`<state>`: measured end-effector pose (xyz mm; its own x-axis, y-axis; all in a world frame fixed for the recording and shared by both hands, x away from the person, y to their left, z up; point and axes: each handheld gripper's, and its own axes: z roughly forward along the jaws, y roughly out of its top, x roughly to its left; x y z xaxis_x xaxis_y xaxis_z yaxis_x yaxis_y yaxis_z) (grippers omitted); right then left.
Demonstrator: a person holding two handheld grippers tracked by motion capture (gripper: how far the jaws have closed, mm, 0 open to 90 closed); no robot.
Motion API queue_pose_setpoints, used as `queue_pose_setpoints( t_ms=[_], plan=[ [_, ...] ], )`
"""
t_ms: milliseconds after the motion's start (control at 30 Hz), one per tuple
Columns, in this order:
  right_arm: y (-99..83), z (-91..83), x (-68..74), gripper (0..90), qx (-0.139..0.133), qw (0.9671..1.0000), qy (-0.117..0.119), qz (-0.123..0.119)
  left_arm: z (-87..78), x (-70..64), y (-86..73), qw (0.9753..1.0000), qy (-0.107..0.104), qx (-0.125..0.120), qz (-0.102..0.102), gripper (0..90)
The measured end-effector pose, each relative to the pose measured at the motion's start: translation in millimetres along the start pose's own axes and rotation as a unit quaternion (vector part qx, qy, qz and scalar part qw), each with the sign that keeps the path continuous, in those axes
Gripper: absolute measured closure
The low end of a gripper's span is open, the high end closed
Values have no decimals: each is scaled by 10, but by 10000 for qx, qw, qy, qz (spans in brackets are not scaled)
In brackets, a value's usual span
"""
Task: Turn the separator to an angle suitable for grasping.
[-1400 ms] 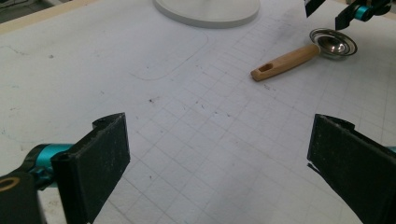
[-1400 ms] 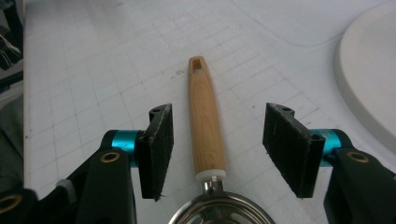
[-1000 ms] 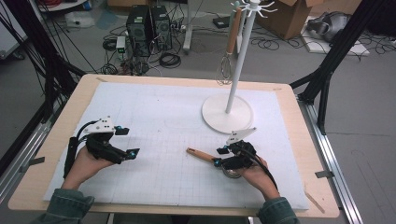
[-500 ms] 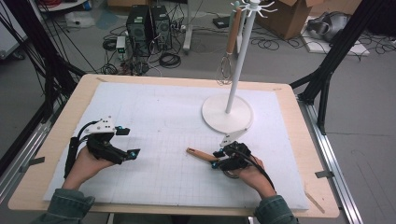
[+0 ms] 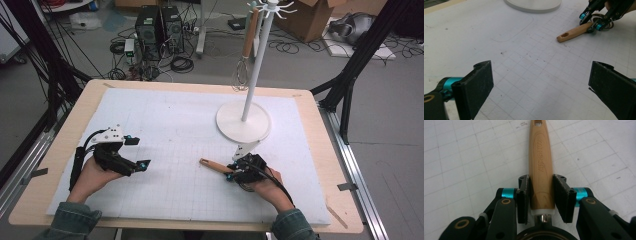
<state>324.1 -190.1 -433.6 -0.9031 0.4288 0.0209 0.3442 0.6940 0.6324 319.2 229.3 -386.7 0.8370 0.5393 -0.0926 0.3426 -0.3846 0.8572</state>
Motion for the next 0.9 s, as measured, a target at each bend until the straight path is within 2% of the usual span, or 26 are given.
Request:
queue_pose_setpoints(
  t_ms=[200, 367, 600, 767, 900],
  plan=[
    [6, 3, 27, 667, 25, 9999, -107, -66, 24, -9, -1, 10000, -27, 6, -42, 62],
    [6, -1, 26, 672, 25, 9999, -103, -88, 8, -6, 13, 10000, -15, 4, 31, 62],
    [1, -21, 2, 699, -28, 10000, 63, -22, 5, 12, 4, 10000, -16, -2, -8, 62],
    [17, -23, 12, 697, 47, 10000, 26, -65, -3, 12, 3, 10000, 1, -9, -21, 62],
    [44, -10, 46, 692, 215, 9994, -128, -228, -12, 12, 9, 10000, -14, -5, 3, 62]
  ],
)
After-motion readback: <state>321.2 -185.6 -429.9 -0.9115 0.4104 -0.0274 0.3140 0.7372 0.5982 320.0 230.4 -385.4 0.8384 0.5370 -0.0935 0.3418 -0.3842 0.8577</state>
